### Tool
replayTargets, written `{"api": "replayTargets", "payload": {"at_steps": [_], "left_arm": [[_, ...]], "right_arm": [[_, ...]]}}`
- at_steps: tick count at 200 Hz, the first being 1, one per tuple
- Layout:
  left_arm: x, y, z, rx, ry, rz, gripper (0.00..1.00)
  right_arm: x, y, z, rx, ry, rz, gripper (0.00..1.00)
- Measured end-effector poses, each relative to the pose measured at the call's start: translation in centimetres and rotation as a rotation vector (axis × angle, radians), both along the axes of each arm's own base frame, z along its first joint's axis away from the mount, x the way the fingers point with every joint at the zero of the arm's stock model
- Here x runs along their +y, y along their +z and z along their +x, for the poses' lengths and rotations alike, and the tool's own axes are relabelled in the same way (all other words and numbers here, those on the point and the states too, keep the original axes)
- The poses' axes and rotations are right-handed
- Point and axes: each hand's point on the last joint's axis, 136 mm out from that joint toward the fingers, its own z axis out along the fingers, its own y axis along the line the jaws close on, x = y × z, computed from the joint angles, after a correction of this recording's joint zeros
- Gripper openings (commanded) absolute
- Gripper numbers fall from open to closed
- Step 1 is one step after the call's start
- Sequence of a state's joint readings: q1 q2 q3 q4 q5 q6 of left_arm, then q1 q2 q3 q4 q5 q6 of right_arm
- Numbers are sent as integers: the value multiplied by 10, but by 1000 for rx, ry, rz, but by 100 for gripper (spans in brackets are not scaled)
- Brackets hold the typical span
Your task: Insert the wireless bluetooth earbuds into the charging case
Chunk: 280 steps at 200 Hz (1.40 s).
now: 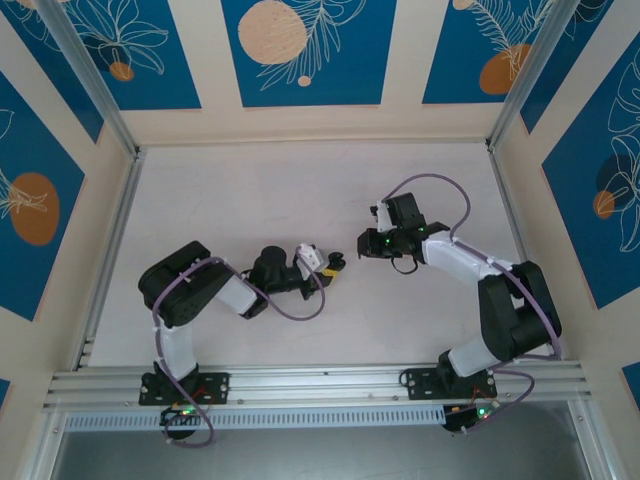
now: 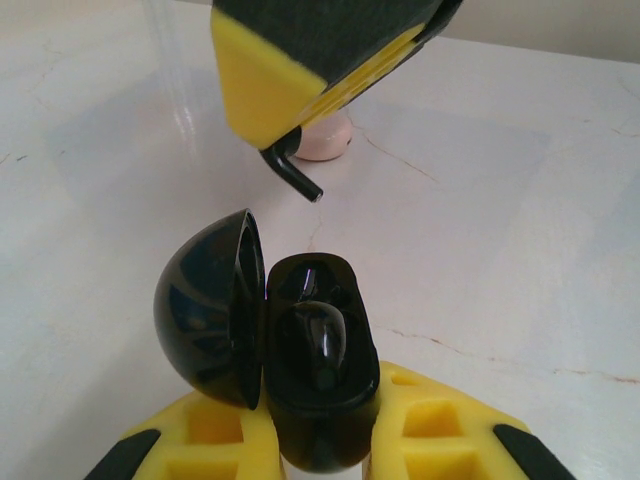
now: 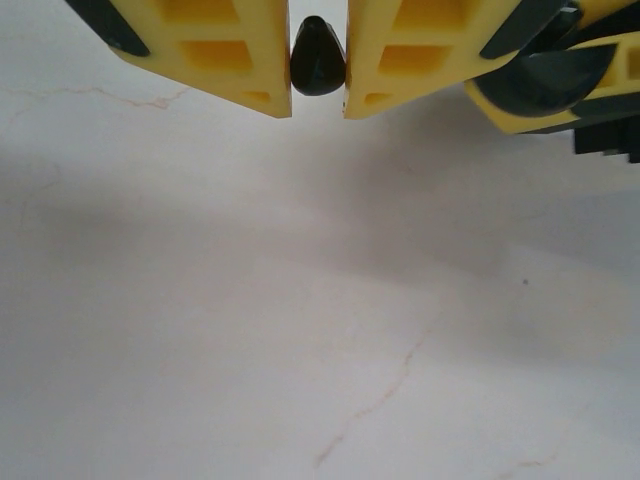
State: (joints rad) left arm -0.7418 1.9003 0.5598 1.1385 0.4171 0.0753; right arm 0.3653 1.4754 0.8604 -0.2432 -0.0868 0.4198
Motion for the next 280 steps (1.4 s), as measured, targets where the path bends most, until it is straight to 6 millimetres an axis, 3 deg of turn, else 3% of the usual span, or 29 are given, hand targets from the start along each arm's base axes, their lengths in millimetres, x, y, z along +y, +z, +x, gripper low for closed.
{"api": "replayTargets", "payload": {"at_steps": [58,121,280], "left_arm": [[-2,7,6,18,31,-58,15],[-4,19,10,25,52,-121,15],[-5,28,13,29,68,-174,16]], "right_arm": [[10,26,-2,-107,22,106,19],[36,42,-3,-183,95,178,19],[49,49,-11,-236,156,179,19]]}}
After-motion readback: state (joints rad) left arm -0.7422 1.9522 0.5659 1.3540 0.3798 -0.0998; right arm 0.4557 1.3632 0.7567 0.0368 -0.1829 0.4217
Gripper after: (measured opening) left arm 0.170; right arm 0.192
